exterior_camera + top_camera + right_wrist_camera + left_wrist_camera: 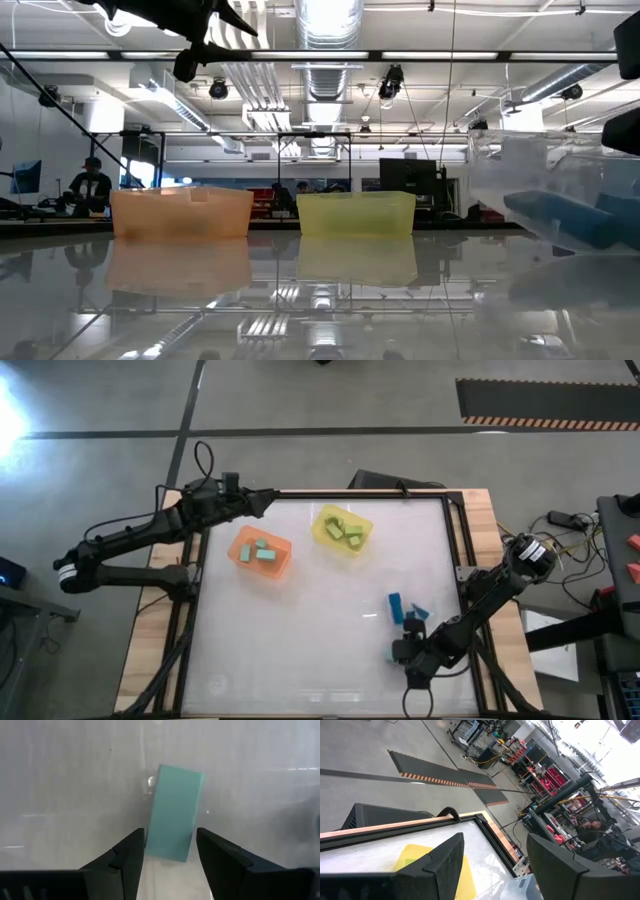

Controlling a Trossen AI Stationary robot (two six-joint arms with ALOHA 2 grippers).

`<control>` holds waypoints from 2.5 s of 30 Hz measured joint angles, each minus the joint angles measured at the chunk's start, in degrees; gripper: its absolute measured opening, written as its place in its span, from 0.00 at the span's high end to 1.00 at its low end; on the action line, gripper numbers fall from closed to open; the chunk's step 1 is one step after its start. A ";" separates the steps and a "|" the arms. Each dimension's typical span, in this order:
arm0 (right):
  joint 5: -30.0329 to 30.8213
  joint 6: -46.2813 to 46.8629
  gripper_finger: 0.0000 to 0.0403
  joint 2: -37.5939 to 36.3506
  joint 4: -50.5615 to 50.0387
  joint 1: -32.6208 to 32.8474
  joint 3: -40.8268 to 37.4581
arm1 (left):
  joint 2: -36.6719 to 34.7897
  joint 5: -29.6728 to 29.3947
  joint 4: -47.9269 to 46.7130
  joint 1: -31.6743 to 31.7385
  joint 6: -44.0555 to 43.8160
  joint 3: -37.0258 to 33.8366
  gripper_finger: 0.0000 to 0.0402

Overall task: Sort & place blocks by color
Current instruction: Put the light blue block into the orange bin

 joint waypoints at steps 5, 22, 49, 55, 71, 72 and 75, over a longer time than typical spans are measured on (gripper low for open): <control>-0.71 0.66 0.58 -0.21 -2.66 -0.04 0.00 | 0.00 -0.02 0.00 0.00 0.00 0.00 0.50; 3.46 13.58 0.58 -4.07 -9.80 6.39 11.67 | 0.00 -0.15 0.00 0.00 0.01 0.00 0.50; 17.19 22.84 0.57 7.05 -8.56 9.17 7.24 | 0.31 -0.18 -0.02 -0.02 2.05 0.00 0.50; 16.90 24.49 0.58 7.89 -8.55 9.03 7.08 | 0.37 -0.18 -0.02 -0.02 2.05 0.00 0.50; 14.00 16.78 0.61 7.58 -1.80 4.80 12.76 | 0.42 -0.19 -0.02 -0.02 2.58 0.00 0.50; 13.95 16.72 0.60 7.58 -1.52 4.89 13.13 | 0.48 -0.18 -0.02 -0.02 2.98 0.00 0.50; 13.71 18.85 0.60 7.58 -1.86 4.96 13.78 | 0.50 -0.18 -0.02 -0.01 3.06 0.00 0.50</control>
